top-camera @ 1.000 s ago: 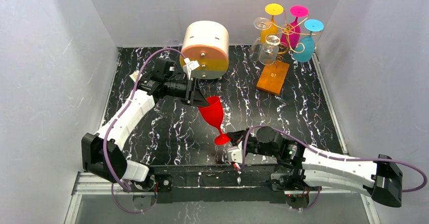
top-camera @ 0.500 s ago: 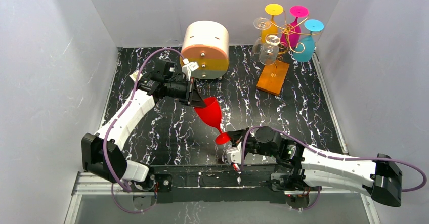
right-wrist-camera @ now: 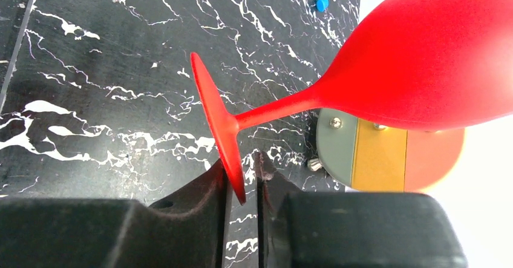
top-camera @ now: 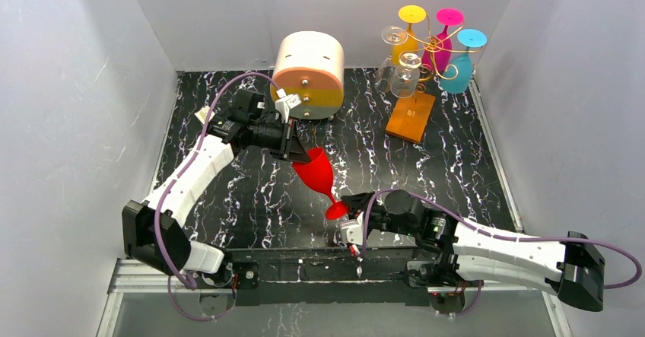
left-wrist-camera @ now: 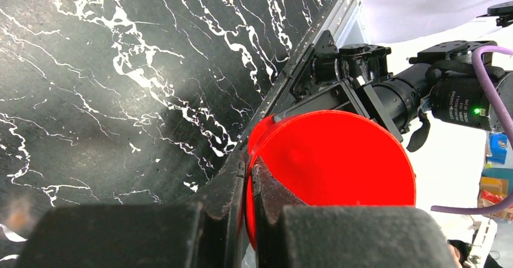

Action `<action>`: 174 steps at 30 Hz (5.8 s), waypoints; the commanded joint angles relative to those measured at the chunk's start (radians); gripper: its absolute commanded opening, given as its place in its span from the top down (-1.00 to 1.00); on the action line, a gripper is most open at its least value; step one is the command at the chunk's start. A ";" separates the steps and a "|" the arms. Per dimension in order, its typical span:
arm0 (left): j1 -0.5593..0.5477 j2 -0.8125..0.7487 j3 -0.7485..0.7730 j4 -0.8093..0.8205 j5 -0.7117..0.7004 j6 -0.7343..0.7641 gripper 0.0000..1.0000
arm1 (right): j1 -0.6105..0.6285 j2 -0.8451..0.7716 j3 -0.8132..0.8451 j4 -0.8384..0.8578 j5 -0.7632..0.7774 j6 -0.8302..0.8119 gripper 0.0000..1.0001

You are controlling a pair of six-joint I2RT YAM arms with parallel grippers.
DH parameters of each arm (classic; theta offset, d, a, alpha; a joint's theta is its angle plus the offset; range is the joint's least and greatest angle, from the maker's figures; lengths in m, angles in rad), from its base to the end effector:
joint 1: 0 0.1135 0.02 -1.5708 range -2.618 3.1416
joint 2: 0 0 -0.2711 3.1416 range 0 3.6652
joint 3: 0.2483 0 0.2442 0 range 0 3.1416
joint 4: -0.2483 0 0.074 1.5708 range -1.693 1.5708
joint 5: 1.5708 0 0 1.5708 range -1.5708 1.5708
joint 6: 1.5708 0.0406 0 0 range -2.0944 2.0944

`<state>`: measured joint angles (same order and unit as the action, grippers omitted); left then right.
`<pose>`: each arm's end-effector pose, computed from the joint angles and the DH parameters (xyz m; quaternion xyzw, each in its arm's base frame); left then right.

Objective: Take the wine glass off the wine glass rack
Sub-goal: Place the wine glass at the center of the board, then pick up the wine glass from the wine rack.

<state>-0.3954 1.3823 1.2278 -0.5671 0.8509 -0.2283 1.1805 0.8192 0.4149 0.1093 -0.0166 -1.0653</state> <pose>0.2540 -0.1391 0.3361 0.2387 0.8129 -0.4731 0.2417 0.0701 0.1721 0.2403 -0.7262 0.3434 0.0409 0.5941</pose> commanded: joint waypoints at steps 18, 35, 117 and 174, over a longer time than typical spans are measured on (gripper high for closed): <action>-0.010 -0.073 0.084 -0.075 -0.211 -0.016 1.00 | 0.002 -0.061 -0.008 0.049 0.011 0.046 0.17; -0.010 -0.161 0.078 -0.106 -0.782 0.017 1.00 | 0.002 -0.142 0.001 0.145 0.088 0.279 -0.14; 0.143 0.136 0.106 0.056 -1.168 -0.101 0.13 | -0.444 0.108 0.398 -0.610 0.377 1.889 -0.97; 0.146 -0.424 -0.100 -0.103 -0.943 -0.132 -0.97 | -1.066 0.685 1.432 -0.689 -0.118 1.533 -0.15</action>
<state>-0.2554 0.9665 1.1072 -0.6510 -0.1200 -0.3603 0.1291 1.4834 1.8111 -0.6357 -0.0910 0.4618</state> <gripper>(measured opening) 0.983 0.585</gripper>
